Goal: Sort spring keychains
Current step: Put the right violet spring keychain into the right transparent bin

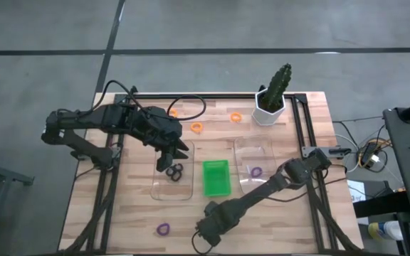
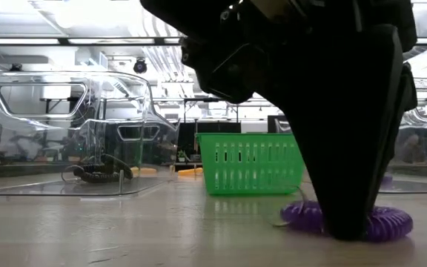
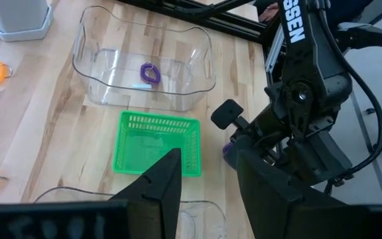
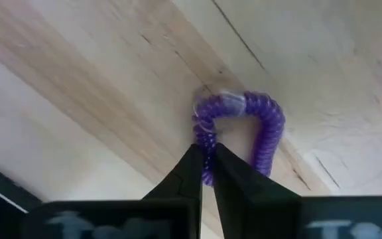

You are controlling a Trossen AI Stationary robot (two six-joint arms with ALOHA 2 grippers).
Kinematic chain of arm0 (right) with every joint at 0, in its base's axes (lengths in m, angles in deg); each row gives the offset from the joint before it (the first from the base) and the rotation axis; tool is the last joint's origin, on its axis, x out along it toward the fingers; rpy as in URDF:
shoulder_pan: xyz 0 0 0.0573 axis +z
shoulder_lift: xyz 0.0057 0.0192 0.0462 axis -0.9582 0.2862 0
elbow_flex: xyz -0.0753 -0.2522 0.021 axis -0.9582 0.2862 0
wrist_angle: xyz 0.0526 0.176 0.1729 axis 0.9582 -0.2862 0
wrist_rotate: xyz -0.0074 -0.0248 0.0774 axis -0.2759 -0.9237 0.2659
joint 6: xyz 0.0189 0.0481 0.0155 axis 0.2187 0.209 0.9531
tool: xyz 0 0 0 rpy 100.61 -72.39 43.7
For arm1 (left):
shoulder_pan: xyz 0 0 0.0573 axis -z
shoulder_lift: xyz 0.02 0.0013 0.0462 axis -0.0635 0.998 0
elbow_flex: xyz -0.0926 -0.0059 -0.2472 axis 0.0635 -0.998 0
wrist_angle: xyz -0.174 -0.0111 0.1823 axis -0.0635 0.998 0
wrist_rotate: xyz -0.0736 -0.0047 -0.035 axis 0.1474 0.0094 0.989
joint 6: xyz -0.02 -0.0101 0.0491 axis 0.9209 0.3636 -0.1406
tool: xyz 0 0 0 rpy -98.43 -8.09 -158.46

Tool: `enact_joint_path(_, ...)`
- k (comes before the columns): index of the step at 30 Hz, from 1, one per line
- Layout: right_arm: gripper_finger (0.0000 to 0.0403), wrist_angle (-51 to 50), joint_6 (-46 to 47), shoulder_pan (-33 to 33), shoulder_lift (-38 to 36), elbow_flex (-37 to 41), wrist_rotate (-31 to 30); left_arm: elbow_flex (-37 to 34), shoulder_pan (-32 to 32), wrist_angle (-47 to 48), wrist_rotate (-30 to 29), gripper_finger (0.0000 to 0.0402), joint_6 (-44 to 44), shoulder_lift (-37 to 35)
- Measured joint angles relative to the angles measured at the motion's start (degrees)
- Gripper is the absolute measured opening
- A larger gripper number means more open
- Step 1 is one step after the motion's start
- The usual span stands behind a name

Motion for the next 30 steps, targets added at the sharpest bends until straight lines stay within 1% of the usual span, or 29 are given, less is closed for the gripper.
enact_joint_path(5,0.0011,0.2,-0.15,-0.6,0.02,-3.34,-0.14,0.0,0.0,0.0,-0.02,0.0138,0.0,-0.02)
enact_joint_path(10,0.001,-1.8,0.78,-1.17,-1.5,-9.59,-1.31,0.0,0.0,0.09,-0.03,0.0138,-0.01,-0.07)
enact_joint_path(13,0.0009,-8.03,0.78,-1.32,-1.72,-14.68,-3.28,0.0,0.0,0.56,-0.04,0.0138,-0.13,-0.09)
enact_joint_path(16,0.0009,-19.57,0.68,-1.5,-2.48,-20.43,-6.46,0.0,0.0,1.31,-0.08,0.0138,-0.64,-0.11)
enact_joint_path(17,0.0009,-22.92,0.71,-1.72,-3.18,-21.21,-7.52,0.0,0.0,1.43,-0.08,0.0138,-0.88,-0.13)
enact_joint_path(23,0.0009,-29.86,1.06,-3.65,-9.95,-16.95,-10.47,0.0,0.0,2.71,-0.11,0.0138,-1.14,-0.2)
enact_joint_path(27,0.0009,-29.74,0.86,-5.01,-15.64,-12.13,-12.82,0.0,0.15,4.23,0.01,0.0138,0.24,-0.2)
enact_joint_path(30,0.0009,-29.63,1.86,-6.52,-20.25,-6.3,-14.8,0.0,0.95,5.53,0.05,0.0138,1.24,-0.17)
